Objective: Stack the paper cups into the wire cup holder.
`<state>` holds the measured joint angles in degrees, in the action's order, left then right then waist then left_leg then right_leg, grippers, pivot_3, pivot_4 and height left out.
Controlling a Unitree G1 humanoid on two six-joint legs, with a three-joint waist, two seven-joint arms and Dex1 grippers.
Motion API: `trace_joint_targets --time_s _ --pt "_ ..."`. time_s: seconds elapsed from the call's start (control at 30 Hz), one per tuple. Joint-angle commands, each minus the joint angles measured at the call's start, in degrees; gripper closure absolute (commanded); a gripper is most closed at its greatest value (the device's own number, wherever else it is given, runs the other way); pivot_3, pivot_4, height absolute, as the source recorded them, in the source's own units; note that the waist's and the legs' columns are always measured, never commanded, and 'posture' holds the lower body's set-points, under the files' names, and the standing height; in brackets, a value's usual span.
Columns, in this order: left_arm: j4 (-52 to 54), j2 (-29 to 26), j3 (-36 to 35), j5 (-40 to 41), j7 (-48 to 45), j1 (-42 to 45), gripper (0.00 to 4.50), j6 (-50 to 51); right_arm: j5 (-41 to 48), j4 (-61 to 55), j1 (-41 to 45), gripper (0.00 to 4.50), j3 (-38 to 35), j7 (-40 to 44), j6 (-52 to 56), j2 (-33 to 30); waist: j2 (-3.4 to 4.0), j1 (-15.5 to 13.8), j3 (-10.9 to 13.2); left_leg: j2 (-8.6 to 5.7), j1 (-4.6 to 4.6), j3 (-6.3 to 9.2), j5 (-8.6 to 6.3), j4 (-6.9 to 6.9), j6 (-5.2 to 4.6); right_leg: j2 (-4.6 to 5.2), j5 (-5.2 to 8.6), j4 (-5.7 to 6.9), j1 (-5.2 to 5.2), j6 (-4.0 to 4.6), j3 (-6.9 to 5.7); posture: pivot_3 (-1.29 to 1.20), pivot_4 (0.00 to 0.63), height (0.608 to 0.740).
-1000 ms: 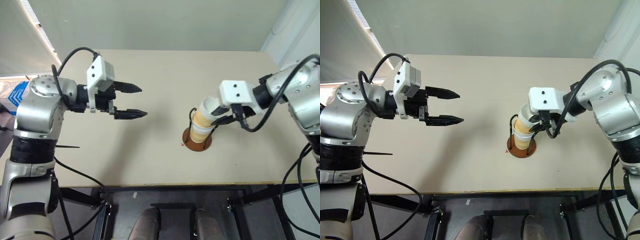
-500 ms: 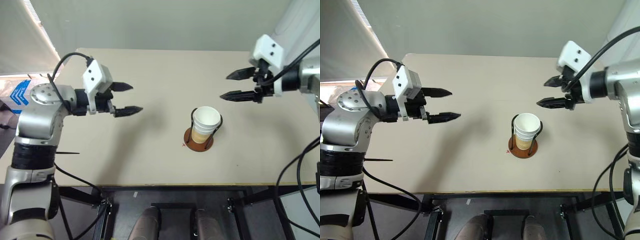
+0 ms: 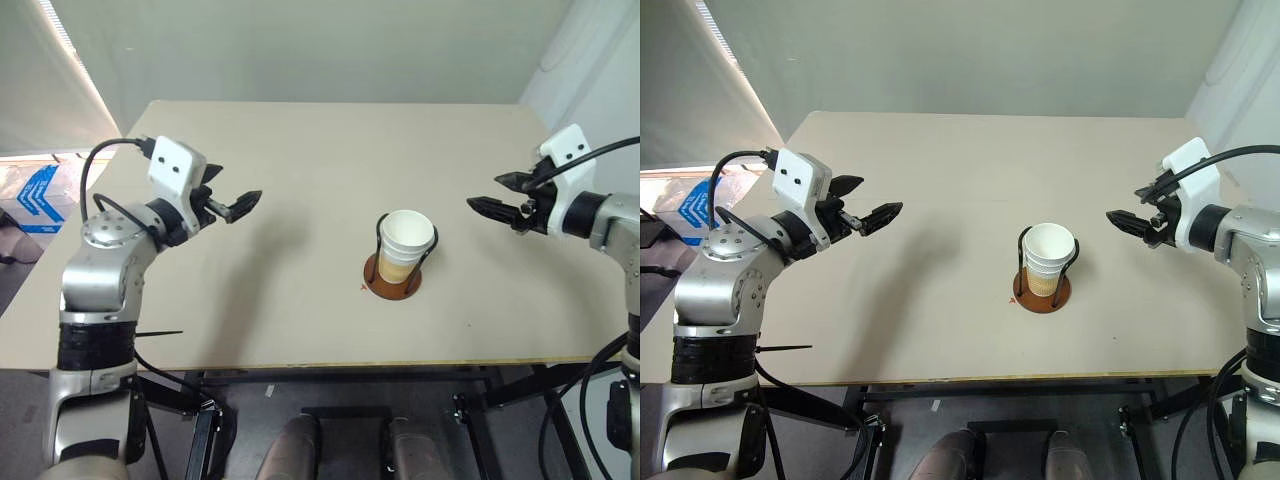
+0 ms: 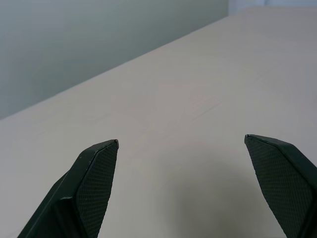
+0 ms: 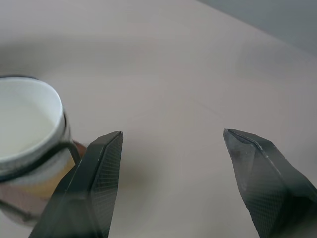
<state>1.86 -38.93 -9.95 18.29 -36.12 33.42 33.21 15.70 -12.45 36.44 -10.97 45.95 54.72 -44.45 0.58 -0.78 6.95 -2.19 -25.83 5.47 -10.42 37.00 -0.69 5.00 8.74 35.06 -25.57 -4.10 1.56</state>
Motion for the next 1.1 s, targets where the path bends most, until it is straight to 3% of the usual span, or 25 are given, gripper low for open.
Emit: trace_joint_targets --time_s 0.03,0.7,1.1 --pt "3.89 -0.3 -1.84 0.46 1.62 -0.17 0.03 0.56 1.72 -1.36 -0.03 1.09 -1.09 -1.77 -0.02 0.19 0.0 -0.27 0.0 -0.01 0.0 0.01 0.04 0.0 -0.01 0.0 -0.02 0.0 0.02 0.01 -0.01 0.0 0.15 0.74" --pt "11.84 -1.33 -3.46 1.35 5.14 -5.01 0.03 3.58 3.33 4.94 3.34 1.09 3.89 -2.9 -3.14 0.03 0.0 -0.33 0.0 0.0 0.03 0.04 0.0 -0.17 0.16 -0.02 -0.02 -0.14 0.01 0.05 -0.03 0.0 0.15 0.74" --pt "11.1 -1.94 -3.1 1.2 5.42 -4.49 0.03 2.81 3.63 6.46 3.7 1.09 5.22 -2.05 -4.9 -0.79 0.0 -0.34 0.0 0.0 0.05 0.05 0.01 -0.33 0.18 -0.01 0.0 -0.11 -0.03 0.09 -0.04 0.0 0.15 0.74"
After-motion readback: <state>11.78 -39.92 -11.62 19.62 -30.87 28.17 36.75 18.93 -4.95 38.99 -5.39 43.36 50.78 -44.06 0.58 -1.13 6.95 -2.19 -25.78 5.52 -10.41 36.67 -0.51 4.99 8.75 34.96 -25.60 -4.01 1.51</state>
